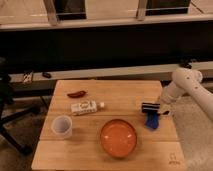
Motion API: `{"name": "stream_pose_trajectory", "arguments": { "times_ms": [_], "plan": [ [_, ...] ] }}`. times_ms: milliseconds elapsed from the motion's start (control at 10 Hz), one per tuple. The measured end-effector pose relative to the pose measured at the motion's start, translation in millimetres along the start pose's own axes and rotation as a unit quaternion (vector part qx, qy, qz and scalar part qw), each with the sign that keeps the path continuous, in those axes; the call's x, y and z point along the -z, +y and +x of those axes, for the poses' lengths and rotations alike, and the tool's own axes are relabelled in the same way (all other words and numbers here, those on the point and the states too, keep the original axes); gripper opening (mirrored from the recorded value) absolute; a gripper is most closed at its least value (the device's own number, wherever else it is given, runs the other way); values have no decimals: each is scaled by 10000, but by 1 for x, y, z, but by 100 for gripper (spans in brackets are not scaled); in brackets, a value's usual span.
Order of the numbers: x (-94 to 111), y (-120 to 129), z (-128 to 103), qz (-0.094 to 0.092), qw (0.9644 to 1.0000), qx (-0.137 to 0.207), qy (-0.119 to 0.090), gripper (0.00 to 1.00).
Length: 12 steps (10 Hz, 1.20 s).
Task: Place the eraser on the white sponge
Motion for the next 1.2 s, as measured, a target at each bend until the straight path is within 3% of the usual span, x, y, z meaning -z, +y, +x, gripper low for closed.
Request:
{"name": "stream_pose_trajectory", "arguments": {
  "times_ms": [400, 800, 1200],
  "plan": [
    [-1, 3, -3, -28, 10000, 11, 12, 20],
    [-1, 7, -5, -65, 10000, 32, 27, 15],
    [-1, 11, -5, -78, 10000, 24, 39, 21]
  ]
}}
